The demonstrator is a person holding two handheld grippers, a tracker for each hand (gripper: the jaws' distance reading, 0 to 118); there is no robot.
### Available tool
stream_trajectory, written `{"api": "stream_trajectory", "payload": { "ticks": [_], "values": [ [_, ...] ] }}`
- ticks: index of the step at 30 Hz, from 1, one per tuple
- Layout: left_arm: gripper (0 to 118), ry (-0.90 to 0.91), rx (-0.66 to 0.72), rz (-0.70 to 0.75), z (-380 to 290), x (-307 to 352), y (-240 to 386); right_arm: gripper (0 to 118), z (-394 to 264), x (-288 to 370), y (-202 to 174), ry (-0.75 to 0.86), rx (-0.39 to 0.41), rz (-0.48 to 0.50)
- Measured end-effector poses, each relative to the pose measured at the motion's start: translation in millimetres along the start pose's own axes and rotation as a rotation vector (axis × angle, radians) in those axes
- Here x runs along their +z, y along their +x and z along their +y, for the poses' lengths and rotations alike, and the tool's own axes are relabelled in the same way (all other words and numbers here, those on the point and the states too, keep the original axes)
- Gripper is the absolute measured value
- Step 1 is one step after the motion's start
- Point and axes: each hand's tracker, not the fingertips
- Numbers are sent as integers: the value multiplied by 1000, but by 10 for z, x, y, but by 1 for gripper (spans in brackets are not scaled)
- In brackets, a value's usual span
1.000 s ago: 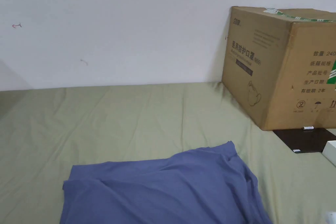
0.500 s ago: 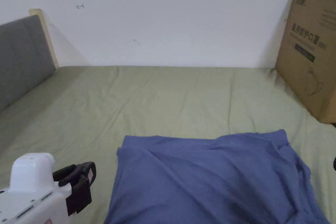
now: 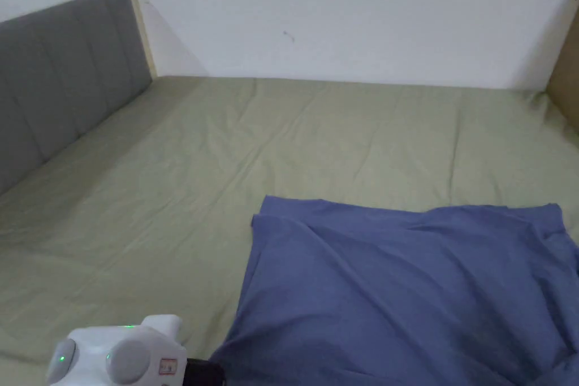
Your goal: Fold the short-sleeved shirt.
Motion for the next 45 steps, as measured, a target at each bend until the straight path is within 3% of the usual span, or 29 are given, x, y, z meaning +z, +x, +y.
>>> {"api": "stream_trajectory", "payload": {
  "ticks": [5,6,8,10,11,15,17,20,22,23,24,25,26,28,32,36,38,40,41,42,45],
  "values": [
    [116,-56,-180,68,92,-202,159,2,3,-26,-28,-15,5,-2],
    [114,-50,-193,81,141,-125,204,2,3,-33,-35,-17,6,-1],
    [98,-38,-177,77,100,-60,260,2,-3,-45,-36,-19,6,-1],
    [41,30,-243,96,85,152,360,2,-22,-46,-25,-21,-3,2],
    [0,54,-256,63,50,209,387,2,-34,-47,4,-22,-14,3],
    [0,55,-132,-235,13,311,374,2,-81,-85,215,-41,-83,4],
    [0,156,-135,-189,21,439,392,2,-127,-121,395,-74,-109,7],
    [0,256,-136,-209,66,757,415,6,-227,-200,700,-189,-63,-73],
    [0,287,-126,-249,101,931,456,52,-296,-259,909,-257,-30,-36],
    [0,300,-113,-258,112,967,450,67,-320,-294,999,-283,-32,-91],
    [0,310,-105,-258,122,992,444,67,-343,-363,1091,-327,-51,-121],
    [0,327,-106,-248,131,1008,440,105,-365,-446,1171,-411,-70,-126],
    [0,350,-108,-236,137,1103,510,117,-415,-508,1237,-489,-104,-131],
    [0,382,-107,-188,142,1118,508,116,-504,-547,1329,-487,-92,-165],
    [0,350,-70,-157,127,1018,458,112,-621,-604,1333,-669,-12,-239],
    [0,297,-30,-163,152,834,380,78,-796,-755,1310,-741,98,-230],
    [0,274,-33,-144,122,794,350,73,-790,-769,1231,-727,165,-255],
    [0,257,-29,-131,110,756,316,38,-832,-944,1385,-731,156,-237],
    [0,251,-21,-133,79,774,338,7,-794,-936,1403,-704,152,-213],
    [0,247,-13,-137,35,812,391,7,-754,-931,1438,-678,113,-147],
    [0,249,-3,-145,0,844,386,7,-724,-655,1197,-626,145,-174]
  ]
}}
